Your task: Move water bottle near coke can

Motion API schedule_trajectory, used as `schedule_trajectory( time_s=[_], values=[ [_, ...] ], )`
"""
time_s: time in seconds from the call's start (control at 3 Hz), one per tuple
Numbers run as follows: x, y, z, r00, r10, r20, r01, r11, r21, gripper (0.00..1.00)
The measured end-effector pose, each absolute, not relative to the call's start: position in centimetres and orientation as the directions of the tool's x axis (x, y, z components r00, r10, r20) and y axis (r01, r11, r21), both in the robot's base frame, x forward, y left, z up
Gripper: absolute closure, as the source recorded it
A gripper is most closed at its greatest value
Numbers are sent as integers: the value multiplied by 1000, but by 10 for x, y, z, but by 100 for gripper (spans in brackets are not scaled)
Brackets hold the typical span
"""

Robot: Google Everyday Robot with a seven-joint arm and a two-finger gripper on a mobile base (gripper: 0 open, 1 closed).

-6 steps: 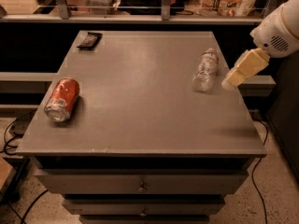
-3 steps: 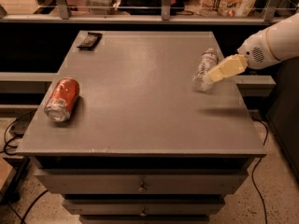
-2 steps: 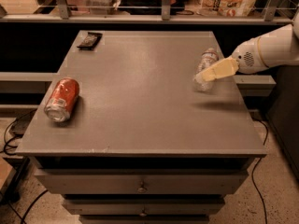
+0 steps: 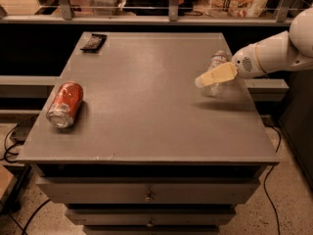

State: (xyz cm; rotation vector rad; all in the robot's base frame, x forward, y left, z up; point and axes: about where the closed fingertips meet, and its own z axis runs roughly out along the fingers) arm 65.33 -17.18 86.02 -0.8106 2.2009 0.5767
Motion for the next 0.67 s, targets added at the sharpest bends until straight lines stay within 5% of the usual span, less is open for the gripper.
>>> schedule_trajectory(
  time_s=[0.33, 0.67],
  values=[
    [663, -157, 846, -567, -415, -712, -699, 699, 150, 3],
    [668, -149, 838, -574, -448, -686, -707, 694, 138, 26]
  ],
)
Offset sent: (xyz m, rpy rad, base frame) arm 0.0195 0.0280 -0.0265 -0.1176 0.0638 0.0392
